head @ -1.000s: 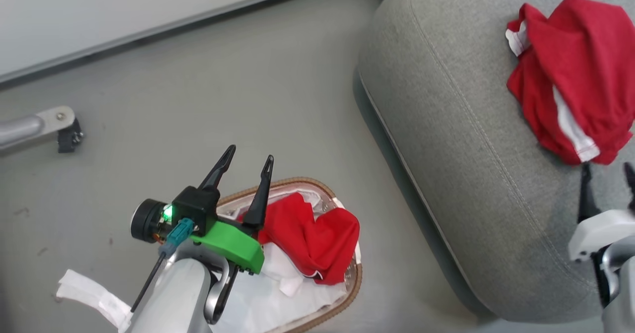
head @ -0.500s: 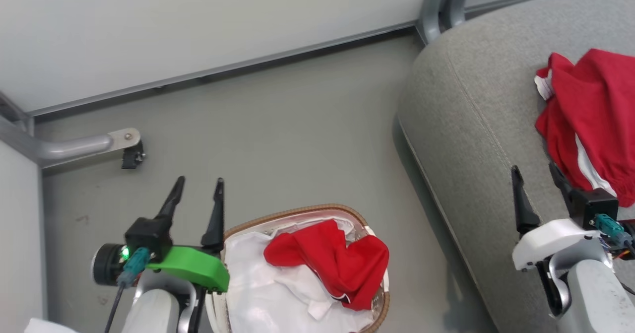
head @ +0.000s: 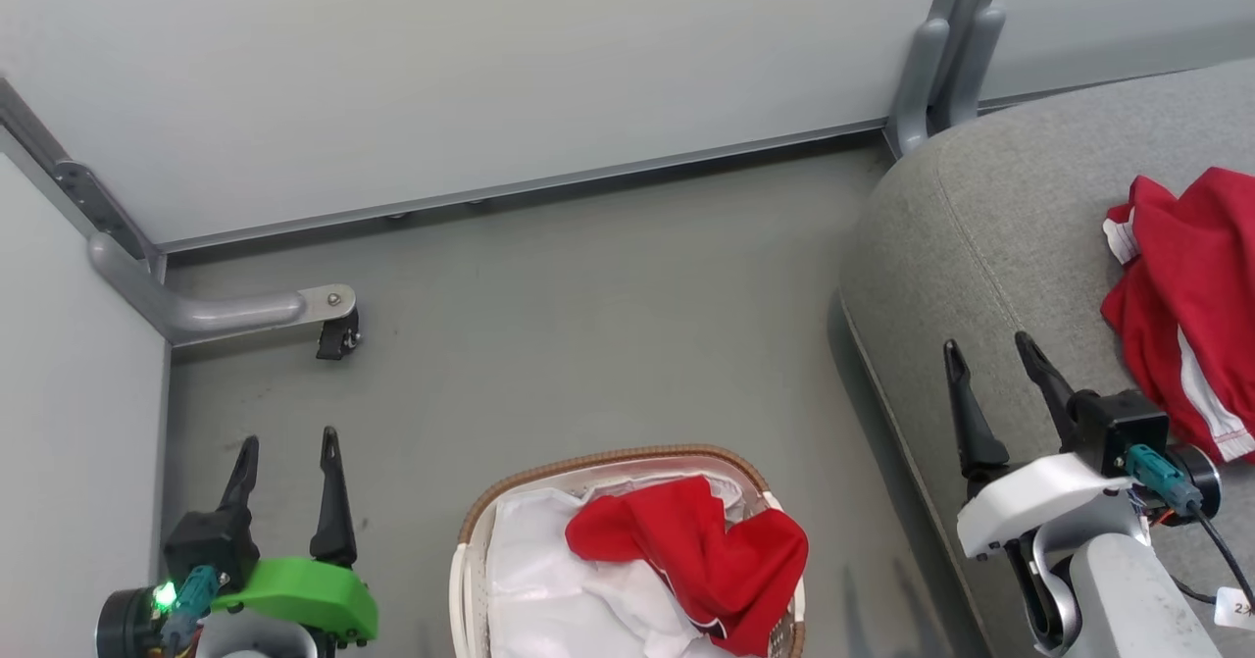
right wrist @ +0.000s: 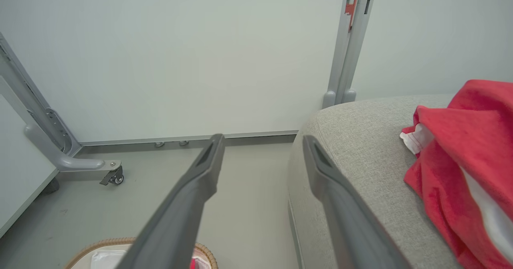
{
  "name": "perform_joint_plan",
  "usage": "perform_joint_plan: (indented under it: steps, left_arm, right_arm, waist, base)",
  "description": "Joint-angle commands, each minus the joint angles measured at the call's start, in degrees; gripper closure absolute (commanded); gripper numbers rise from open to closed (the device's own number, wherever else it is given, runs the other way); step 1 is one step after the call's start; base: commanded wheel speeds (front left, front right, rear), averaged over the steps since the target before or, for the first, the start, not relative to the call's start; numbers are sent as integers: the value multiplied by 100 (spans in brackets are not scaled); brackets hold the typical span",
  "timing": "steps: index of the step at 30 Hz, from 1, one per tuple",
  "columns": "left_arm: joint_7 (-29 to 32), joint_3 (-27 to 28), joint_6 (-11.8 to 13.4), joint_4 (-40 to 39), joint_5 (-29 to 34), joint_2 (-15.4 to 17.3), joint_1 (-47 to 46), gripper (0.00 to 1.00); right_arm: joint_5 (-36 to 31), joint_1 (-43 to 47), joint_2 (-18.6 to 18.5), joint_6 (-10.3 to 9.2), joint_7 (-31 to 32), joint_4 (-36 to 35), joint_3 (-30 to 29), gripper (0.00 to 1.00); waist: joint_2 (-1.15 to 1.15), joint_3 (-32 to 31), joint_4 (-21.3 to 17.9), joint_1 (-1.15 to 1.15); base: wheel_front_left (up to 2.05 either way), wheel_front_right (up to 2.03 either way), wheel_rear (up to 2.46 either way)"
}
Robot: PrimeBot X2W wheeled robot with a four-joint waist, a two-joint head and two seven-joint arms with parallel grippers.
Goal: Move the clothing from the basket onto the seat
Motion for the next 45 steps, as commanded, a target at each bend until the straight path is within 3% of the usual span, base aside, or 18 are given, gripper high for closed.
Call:
perform_joint_plan:
  steps: [1,11,21,31,45]
  left_arm:
    - [-2,65,32,-2,-18,-2,168,0]
    - [-3,43,110,-220,-210,-20,683,0]
    - [-2,-197,81,-227,-381,-22,542,0]
    - [-3,-908,-82,109,-553,-18,-184,0]
    - [-3,-1789,-210,1076,-845,-8,-1527,0]
  right_arm:
    - [-11,142,10,-8,-11,-11,-2,0]
    - [35,382,85,-8,-12,45,65,0]
    - [5,216,107,-8,-12,-5,154,0]
    - [49,-316,124,-8,-12,-299,353,0]
    - [339,-1126,139,-8,-12,-678,791,0]
  waist:
    - [0,-133,101,0]
    - [0,-325,151,0]
    - [0,-151,47,0]
    - [0,778,-336,0]
    - [0,2350,-1173,0]
  base:
    - [0,0,0]
    - [0,0,0]
    - [0,0,0]
    - [0,0,0]
    - [0,0,0]
